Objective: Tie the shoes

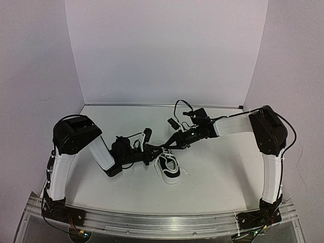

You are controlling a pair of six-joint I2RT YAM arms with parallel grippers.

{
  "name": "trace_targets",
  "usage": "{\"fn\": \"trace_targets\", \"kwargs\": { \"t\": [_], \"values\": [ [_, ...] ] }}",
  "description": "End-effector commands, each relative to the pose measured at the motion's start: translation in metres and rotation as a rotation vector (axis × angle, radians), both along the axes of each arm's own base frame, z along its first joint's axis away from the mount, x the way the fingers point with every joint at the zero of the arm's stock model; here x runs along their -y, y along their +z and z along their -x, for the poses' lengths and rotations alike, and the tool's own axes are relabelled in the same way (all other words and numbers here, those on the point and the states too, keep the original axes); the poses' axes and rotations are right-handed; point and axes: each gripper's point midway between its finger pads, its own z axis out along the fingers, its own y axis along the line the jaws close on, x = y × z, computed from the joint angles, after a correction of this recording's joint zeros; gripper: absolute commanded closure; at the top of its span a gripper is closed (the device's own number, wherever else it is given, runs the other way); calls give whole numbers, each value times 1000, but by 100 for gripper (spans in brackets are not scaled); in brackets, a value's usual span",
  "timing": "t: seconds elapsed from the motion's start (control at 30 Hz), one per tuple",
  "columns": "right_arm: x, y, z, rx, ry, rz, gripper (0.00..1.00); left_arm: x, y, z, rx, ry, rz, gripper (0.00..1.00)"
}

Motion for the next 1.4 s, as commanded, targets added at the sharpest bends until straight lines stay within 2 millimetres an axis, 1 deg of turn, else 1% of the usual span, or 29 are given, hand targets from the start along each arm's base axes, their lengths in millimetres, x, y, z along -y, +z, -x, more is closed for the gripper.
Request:
{"fn": "trace_targets", "kwargs": {
  "t": [0.0,0.27,0.5,0.57,0.63,0.83,1.0,1.13,1.27,1.37],
  "values": [
    [-10,3,-4,21,9,-27,76,4,19,0,63,-20,63,100],
    [-11,-1,-3,13,7,-17,76,4,20,0,66,-21,70,100],
    [-12,-9,-2,-2,12,-10,78,4,20,1,66,-23,72,100],
    [-13,-10,-1,-2,14,-11,79,4,21,1,67,-24,73,100],
    [-14,-10,-2,-1,16,-13,83,4,20,1,66,-27,73,100],
    [-15,0,0,8,29,-32,100,5,19,1,67,-29,58,100],
    [-14,15,-1,40,25,-47,100,3,22,3,82,-32,23,99],
    [-12,23,-1,61,16,-48,100,-2,26,6,95,-27,-20,95],
    [-8,28,-2,77,3,-45,100,-12,32,7,97,-7,-33,88],
    [-4,30,-4,84,-9,-41,100,-20,33,7,88,5,-47,83]
  ]
}}
